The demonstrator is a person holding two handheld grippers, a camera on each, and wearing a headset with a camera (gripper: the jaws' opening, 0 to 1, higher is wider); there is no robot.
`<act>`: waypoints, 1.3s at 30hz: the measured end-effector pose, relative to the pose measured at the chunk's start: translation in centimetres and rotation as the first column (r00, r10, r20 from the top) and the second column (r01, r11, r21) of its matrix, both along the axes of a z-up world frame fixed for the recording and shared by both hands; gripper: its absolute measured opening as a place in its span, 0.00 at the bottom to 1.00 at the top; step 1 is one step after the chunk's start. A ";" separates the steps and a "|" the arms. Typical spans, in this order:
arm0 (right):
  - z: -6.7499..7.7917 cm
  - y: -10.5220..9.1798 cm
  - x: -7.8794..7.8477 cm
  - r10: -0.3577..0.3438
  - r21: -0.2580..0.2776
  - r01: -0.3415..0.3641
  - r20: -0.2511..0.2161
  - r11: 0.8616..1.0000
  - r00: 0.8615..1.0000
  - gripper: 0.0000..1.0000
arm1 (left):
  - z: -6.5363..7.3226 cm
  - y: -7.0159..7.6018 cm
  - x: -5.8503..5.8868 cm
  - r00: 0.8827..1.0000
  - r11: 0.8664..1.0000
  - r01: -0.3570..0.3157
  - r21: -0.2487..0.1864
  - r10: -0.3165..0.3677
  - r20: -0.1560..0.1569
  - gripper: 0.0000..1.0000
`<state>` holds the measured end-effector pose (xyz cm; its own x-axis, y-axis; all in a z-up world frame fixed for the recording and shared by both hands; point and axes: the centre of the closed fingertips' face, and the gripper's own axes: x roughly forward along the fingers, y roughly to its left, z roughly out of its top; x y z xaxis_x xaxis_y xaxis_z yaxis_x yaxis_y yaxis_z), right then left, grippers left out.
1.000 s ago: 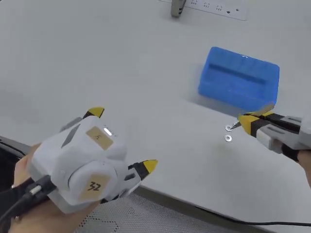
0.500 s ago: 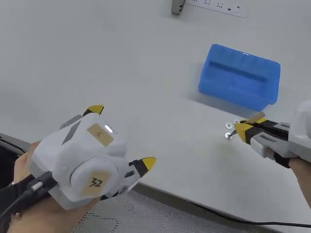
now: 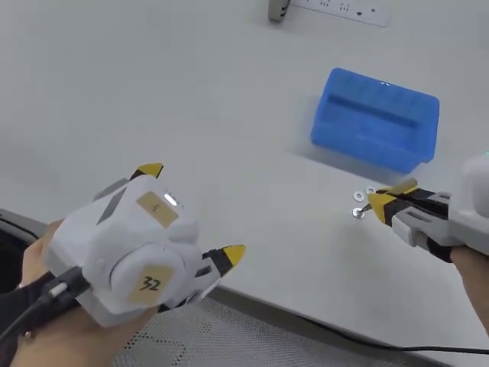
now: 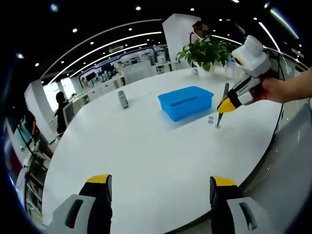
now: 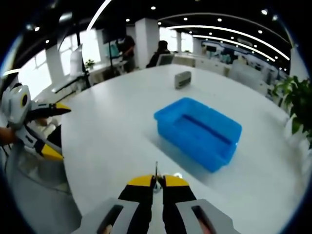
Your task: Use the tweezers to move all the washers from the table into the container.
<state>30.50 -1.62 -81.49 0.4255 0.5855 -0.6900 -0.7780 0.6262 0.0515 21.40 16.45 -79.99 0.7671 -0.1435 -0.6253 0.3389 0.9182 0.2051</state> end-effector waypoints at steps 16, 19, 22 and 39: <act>2.8 1.0 0.5 -0.007 0.068 0.007 -0.002 0.998 1.000 0.02 | 0.1 -0.1 0.0 1.000 1.000 0.002 -0.005 -0.002 0.002 0.84; 3.2 1.2 0.8 -0.006 0.076 0.006 0.007 0.997 1.000 0.02 | 0.1 -0.1 0.0 1.000 1.000 0.001 -0.004 -0.001 0.002 0.84; 3.5 1.4 1.1 -0.005 0.083 0.004 0.013 0.997 1.000 0.02 | 0.1 -0.1 0.0 1.000 1.000 0.002 -0.004 -0.002 0.002 0.84; 5.6 2.0 3.5 -0.014 0.107 0.006 0.077 0.994 0.997 0.02 | 0.0 -0.1 0.0 1.000 1.000 0.004 -0.006 -0.004 -0.001 0.83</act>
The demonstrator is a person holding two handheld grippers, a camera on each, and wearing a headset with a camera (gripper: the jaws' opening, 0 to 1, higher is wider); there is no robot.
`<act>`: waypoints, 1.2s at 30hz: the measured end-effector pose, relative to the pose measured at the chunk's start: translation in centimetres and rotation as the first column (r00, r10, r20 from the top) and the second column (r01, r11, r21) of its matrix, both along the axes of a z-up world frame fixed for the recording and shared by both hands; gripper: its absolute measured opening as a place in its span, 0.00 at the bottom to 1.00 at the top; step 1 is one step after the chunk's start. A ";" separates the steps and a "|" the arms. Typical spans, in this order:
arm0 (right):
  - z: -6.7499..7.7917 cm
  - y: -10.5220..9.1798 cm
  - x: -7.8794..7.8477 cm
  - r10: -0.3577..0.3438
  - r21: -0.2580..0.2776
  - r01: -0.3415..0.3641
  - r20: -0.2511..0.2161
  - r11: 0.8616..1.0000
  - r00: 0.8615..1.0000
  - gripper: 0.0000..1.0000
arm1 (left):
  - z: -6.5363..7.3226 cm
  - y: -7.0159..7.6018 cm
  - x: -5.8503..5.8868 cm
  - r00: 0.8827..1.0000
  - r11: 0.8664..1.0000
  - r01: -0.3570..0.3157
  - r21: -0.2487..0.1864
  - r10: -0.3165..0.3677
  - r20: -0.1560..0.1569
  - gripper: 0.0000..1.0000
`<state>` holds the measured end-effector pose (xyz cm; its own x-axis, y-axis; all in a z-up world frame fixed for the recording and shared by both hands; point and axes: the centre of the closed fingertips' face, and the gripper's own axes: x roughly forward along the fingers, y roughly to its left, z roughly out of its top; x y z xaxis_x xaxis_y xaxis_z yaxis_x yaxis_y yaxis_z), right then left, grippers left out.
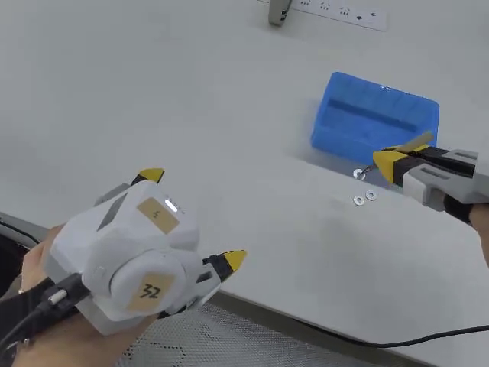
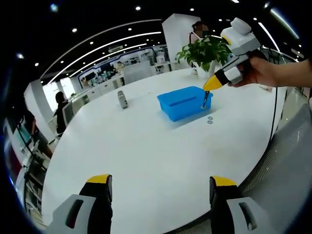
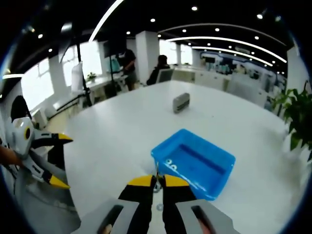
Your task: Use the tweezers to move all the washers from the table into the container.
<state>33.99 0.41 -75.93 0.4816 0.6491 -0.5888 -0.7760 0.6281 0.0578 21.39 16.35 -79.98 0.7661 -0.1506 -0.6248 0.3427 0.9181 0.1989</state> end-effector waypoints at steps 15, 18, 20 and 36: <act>1.3 0.7 2.9 -0.028 0.021 0.027 0.063 0.999 0.998 0.02 | 0.0 0.1 0.0 1.000 1.000 -0.004 0.005 0.004 -0.003 0.83; 1.3 0.6 3.7 -0.041 0.025 0.040 0.070 0.999 0.997 0.02 | 0.0 0.1 0.0 1.000 1.000 -0.003 0.004 0.003 -0.003 0.83; 1.4 0.5 4.3 -0.051 0.032 0.049 0.074 0.998 0.996 0.02 | -0.1 0.1 -0.1 1.000 1.000 -0.002 0.007 0.002 -0.006 0.83; -0.1 0.5 7.2 -0.092 0.038 0.090 0.071 0.995 0.993 0.02 | -0.1 0.1 -0.1 1.000 1.000 -0.002 0.007 0.002 -0.011 0.83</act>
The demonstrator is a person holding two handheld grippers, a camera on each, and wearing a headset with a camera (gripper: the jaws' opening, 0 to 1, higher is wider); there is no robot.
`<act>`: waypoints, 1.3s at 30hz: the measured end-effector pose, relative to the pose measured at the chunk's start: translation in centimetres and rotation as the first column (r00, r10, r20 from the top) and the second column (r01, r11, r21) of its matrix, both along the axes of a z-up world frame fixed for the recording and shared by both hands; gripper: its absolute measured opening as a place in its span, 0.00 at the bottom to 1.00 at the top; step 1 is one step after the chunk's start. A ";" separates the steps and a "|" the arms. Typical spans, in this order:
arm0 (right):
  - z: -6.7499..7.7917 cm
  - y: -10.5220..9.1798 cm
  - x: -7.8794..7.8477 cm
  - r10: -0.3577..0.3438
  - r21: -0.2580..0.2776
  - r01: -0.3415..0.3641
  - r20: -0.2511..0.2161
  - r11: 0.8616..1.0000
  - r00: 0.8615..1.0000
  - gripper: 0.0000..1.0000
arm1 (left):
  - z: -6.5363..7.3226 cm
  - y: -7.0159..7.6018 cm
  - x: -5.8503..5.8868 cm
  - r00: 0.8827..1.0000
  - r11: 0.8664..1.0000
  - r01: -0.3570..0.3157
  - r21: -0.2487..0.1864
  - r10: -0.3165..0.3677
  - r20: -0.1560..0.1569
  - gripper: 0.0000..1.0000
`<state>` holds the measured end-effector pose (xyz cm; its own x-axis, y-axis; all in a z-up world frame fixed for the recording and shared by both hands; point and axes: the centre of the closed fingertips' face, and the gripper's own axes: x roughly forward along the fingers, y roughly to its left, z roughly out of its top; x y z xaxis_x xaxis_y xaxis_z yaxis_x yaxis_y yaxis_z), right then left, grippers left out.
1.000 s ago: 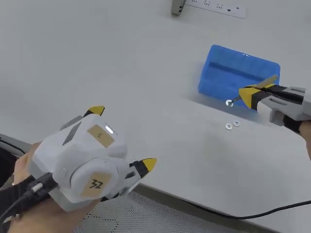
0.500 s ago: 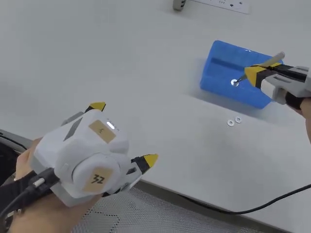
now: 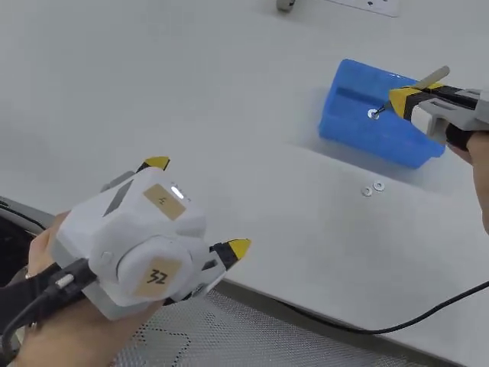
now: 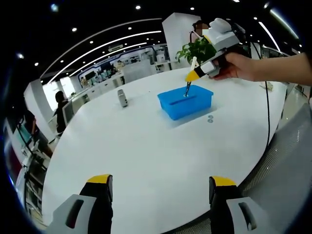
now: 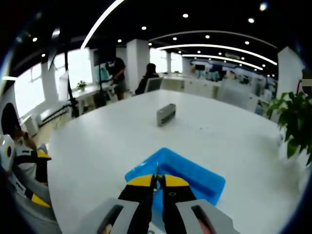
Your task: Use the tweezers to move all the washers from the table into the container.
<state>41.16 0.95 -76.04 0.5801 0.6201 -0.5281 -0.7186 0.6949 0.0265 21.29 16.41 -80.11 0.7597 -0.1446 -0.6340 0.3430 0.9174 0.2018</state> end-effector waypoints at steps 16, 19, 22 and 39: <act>-3.0 0.1 0.6 -0.008 -0.026 0.007 -0.053 1.000 0.999 0.02 | -0.2 0.0 0.0 1.000 1.000 0.003 0.005 -0.003 -0.009 0.82; -3.2 0.2 0.5 -0.005 -0.033 0.003 -0.060 0.999 0.998 0.02 | -0.2 0.0 -0.1 1.000 1.000 0.003 0.006 -0.003 -0.010 0.82; -3.7 0.2 0.6 -0.003 -0.038 0.001 -0.068 0.999 0.998 0.02 | -0.2 0.0 0.0 1.000 1.000 0.000 0.001 0.000 -0.008 0.82; -5.1 0.3 0.5 0.005 -0.067 -0.011 -0.093 0.998 0.996 0.03 | -0.3 0.0 -0.2 1.000 1.000 0.004 0.007 -0.004 -0.016 0.81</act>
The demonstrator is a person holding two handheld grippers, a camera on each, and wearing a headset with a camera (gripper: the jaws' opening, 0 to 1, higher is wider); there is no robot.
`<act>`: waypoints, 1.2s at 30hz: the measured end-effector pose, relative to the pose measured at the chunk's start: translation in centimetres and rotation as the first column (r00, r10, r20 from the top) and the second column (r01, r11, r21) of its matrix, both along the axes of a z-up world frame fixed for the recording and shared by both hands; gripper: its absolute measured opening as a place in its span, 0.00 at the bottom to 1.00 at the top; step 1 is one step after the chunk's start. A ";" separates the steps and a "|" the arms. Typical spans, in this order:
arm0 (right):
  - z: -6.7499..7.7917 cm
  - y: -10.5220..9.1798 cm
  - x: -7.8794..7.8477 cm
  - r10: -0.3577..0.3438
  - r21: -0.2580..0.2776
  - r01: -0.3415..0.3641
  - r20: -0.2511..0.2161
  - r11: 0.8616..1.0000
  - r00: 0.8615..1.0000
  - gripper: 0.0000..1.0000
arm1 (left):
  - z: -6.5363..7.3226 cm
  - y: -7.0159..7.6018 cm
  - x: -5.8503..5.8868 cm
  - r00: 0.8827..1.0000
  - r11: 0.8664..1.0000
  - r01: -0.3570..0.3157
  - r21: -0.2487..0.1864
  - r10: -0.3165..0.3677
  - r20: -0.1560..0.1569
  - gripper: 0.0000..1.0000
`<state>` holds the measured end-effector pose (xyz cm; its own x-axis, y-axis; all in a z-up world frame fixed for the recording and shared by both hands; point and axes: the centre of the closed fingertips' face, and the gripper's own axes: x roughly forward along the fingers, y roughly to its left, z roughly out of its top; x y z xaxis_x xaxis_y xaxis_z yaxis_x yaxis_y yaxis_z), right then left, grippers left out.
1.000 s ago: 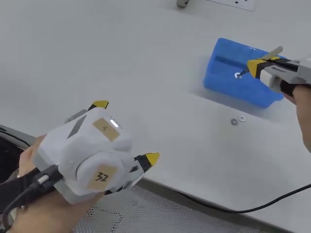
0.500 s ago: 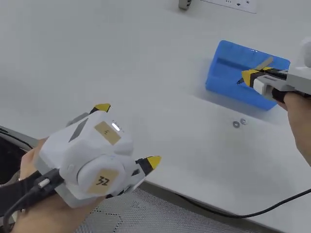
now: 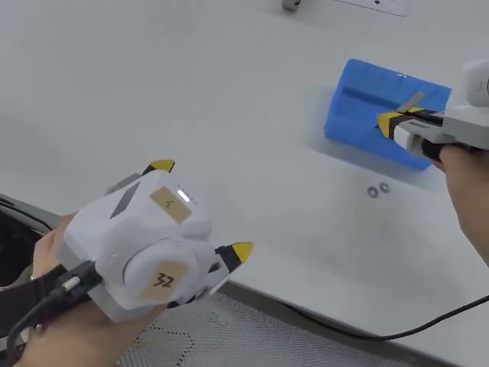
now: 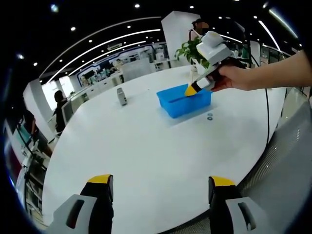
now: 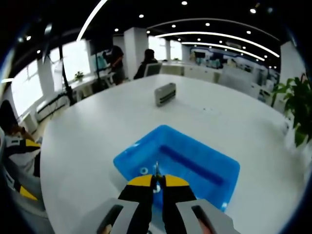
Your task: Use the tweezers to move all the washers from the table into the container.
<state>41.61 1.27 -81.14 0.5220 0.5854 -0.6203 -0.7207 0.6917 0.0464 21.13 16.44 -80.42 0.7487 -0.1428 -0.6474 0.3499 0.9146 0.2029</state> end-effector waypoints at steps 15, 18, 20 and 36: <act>0.3 -0.1 0.0 0.015 -0.021 -0.014 0.031 1.000 0.999 0.04 | 0.0 0.0 0.0 1.000 1.000 0.000 -0.002 0.000 0.001 0.81; 1.4 0.0 -0.2 0.015 0.000 -0.015 0.037 1.000 0.999 0.04 | 0.0 0.0 0.0 1.000 1.000 0.002 -0.001 -0.002 0.001 0.81; 2.1 0.0 -0.3 0.015 0.006 -0.015 0.046 1.000 0.999 0.04 | 0.1 -0.1 0.0 1.000 1.000 0.003 -0.002 -0.003 0.003 0.81; 6.2 -0.1 -3.9 0.032 0.051 -0.038 0.124 0.998 0.992 0.03 | 0.1 -0.1 0.0 1.000 1.000 0.004 -0.001 -0.004 0.003 0.81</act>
<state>37.69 1.13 -74.95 0.5711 0.6352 -0.5200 -0.7470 0.6648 -0.0084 21.18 16.35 -80.33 0.7502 -0.1462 -0.6448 0.3525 0.9135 0.2030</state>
